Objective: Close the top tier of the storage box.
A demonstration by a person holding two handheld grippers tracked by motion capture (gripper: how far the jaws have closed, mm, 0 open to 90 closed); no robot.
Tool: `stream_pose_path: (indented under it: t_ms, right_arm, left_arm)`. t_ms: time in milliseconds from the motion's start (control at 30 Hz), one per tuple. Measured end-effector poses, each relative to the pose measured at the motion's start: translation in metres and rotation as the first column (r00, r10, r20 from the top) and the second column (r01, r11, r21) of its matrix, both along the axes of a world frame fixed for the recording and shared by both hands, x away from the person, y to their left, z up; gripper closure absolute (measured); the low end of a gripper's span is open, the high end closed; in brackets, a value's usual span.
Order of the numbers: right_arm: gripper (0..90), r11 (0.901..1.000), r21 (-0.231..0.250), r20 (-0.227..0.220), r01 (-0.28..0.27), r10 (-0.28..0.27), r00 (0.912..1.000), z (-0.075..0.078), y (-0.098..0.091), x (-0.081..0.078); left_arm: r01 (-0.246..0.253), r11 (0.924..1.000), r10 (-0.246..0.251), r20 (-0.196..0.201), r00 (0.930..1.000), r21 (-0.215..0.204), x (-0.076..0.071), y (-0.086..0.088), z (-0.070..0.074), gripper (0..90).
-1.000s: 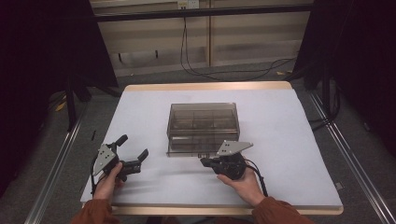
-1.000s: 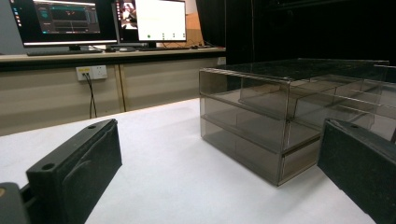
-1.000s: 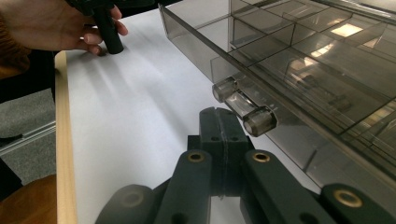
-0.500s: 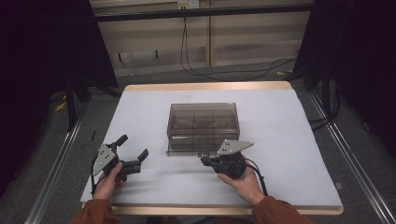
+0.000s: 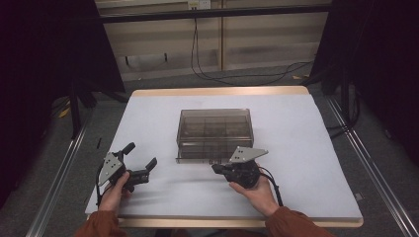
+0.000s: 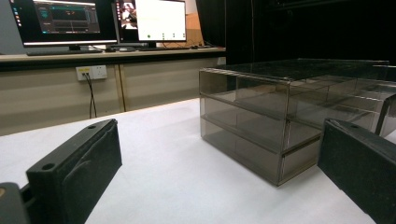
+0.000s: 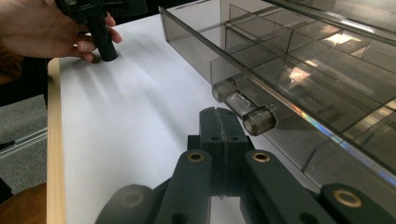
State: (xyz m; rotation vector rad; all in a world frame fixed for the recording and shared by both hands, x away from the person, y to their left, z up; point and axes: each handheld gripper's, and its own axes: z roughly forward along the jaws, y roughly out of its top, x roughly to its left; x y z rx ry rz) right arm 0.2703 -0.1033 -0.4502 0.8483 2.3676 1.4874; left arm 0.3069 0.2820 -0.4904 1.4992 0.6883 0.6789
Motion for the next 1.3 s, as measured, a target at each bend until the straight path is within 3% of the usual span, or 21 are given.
stream_pose_path:
  t_ms: [1300]
  right_arm:
    - [90.0, 0.9997, 0.006, 0.006, 0.024, -0.024, 0.9997, 0.0023, -0.0017, 0.008]
  left_arm:
    - [0.001, 1.0, -0.001, 0.0, 1.0, 0.008, 0.0001, 0.0006, 0.0001, 0.0]
